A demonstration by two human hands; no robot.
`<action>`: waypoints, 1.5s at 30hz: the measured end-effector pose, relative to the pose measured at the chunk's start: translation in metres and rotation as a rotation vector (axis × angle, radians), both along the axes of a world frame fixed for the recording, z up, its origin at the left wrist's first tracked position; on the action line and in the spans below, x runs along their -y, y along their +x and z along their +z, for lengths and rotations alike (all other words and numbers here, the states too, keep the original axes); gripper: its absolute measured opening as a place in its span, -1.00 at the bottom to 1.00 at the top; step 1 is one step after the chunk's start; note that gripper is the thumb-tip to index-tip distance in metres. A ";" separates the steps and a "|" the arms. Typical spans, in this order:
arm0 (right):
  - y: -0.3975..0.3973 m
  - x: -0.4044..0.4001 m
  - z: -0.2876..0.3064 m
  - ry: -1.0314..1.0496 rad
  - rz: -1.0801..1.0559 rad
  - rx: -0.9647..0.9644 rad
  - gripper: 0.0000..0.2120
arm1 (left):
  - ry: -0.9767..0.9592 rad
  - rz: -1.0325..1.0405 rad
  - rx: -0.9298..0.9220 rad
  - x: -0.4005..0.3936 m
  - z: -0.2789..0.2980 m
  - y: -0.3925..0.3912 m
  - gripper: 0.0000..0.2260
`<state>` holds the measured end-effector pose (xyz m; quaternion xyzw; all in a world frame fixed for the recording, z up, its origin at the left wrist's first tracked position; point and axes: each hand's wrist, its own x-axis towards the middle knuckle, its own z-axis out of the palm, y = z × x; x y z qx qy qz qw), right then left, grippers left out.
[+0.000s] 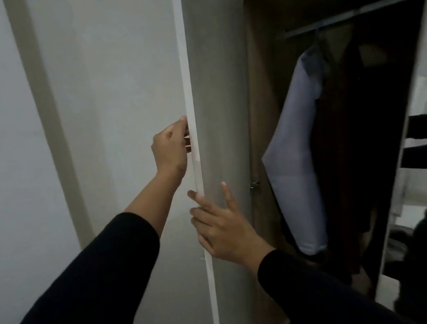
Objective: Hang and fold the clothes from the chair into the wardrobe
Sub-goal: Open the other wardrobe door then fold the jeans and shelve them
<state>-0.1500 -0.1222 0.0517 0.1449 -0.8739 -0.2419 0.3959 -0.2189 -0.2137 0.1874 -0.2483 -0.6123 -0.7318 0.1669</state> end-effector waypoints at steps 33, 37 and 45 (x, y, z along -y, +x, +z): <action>0.103 -0.239 -0.026 -0.345 -1.087 0.010 -0.32 | -0.822 -0.022 -0.942 -0.311 -0.039 0.083 -0.49; 0.106 -0.224 -0.010 -0.339 -1.128 0.113 -0.31 | -0.806 -0.108 -0.838 -0.308 -0.038 0.098 -0.44; 0.205 -0.213 -0.012 -0.366 -1.357 0.028 -0.31 | -0.471 -0.428 -0.993 -0.319 -0.042 0.197 -0.42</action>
